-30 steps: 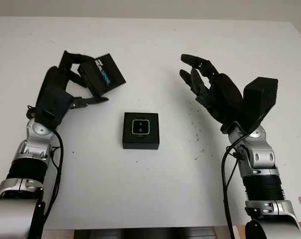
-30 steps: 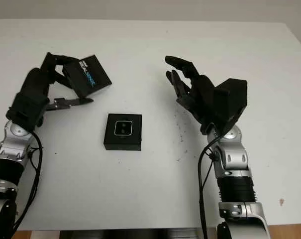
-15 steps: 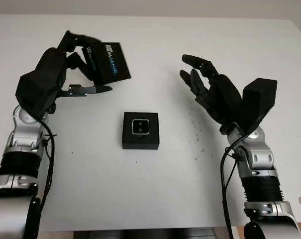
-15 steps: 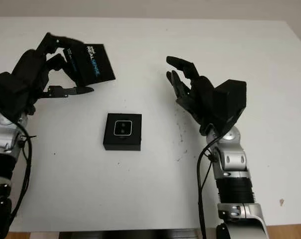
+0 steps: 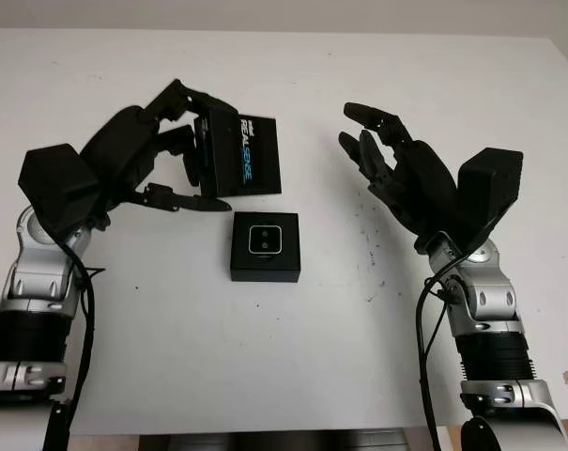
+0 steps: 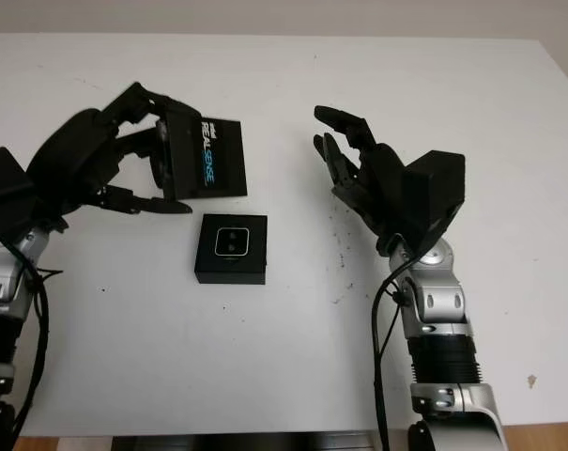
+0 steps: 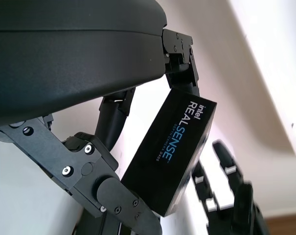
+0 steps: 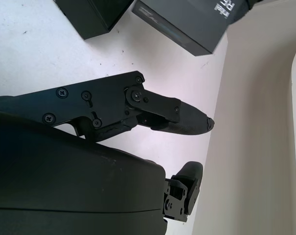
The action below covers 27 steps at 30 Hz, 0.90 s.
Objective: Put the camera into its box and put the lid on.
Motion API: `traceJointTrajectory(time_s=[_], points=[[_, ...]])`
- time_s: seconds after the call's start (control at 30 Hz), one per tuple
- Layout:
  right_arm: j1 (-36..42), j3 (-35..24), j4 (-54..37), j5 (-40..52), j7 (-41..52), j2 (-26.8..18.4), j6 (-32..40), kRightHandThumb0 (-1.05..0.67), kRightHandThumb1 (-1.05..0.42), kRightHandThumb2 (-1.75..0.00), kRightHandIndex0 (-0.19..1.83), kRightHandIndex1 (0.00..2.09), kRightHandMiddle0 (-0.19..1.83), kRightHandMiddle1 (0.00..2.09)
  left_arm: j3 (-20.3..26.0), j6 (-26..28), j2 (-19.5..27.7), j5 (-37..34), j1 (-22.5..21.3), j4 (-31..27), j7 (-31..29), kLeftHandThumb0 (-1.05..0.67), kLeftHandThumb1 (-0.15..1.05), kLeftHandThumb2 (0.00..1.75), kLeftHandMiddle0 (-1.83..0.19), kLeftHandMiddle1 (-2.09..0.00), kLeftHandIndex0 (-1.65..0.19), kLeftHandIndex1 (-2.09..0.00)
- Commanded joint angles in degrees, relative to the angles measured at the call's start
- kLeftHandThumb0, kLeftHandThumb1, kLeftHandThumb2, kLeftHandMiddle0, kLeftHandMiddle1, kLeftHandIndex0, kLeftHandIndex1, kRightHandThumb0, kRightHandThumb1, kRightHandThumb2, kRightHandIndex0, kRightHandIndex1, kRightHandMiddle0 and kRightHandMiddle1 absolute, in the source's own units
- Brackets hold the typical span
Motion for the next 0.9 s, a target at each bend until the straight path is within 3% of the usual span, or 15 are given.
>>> traceJointTrajectory(time_s=[0.0, 0.27, 0.57, 0.67, 0.7, 0.73, 0.8, 0.87], points=[[0.2, -0.4, -0.7, 0.2, 0.0, 0.0, 0.0, -0.54, -1.05, -0.61, 0.21, 0.06, -0.16, 0.84, 0.1, 0.7, 0.1, -0.7, 1.1, -2.6, -0.4, -0.27, 1.05, 0.37, -0.40, -2.07, -0.35, -1.77], [0.5, -0.3, -0.7, 0.3, 0.3, -0.2, -0.1, -0.54, -1.05, -0.60, 0.21, 0.06, -0.16, 0.84, 1.0, 4.4, -1.9, -5.2, 2.8, -4.3, -1.3, -0.28, 1.05, 0.40, -0.46, -2.09, -0.33, -1.85], [0.7, 0.0, -0.2, 0.0, 1.1, -0.1, -1.1, -0.53, -1.05, -0.61, 0.19, 0.06, -0.19, 0.85, 3.5, 18.9, -6.0, -16.8, 4.3, -8.9, -0.6, -0.32, 1.05, 0.38, -0.46, -2.09, -0.34, -1.81], [0.8, 0.0, -0.2, -0.1, 0.9, 0.0, -0.9, -0.53, -1.05, -0.61, 0.20, 0.06, -0.18, 0.85, 2.5, 17.1, -6.8, -14.0, 5.5, -10.4, 1.7, -0.32, 1.05, 0.40, -0.19, -2.09, -0.35, -1.81], [0.9, 0.0, -0.3, -0.1, 0.8, 0.0, -0.9, -0.53, -1.05, -0.61, 0.20, 0.06, -0.19, 0.85, 1.7, 14.9, -6.6, -11.9, 5.9, -10.3, 2.0, -0.34, 1.05, 0.42, 0.03, -1.88, -0.30, -1.86], [1.0, 0.0, -0.3, -0.1, 0.8, 0.1, -1.0, -0.53, -1.05, -0.60, 0.20, 0.06, -0.19, 0.85, 1.0, 13.0, -6.4, -9.7, 6.3, -10.2, 2.6, -0.35, 1.05, 0.43, 0.10, -1.70, -0.28, -1.88], [1.0, 0.1, -0.4, -0.3, 0.7, 0.1, -1.1, -0.53, -1.05, -0.60, 0.20, 0.06, -0.18, 0.85, 0.1, 9.6, -6.2, -6.2, 6.8, -9.5, 3.4, -0.36, 1.05, 0.43, 0.09, -1.05, -0.26, -1.85], [1.1, 0.2, -0.3, -0.4, 0.7, 0.1, -1.3, -0.53, -1.05, -0.60, 0.20, 0.06, -0.18, 0.85, -0.7, 7.0, -5.8, -3.2, 7.0, -8.7, 4.0, -0.37, 1.05, 0.43, 0.00, -0.59, -0.26, -1.82]])
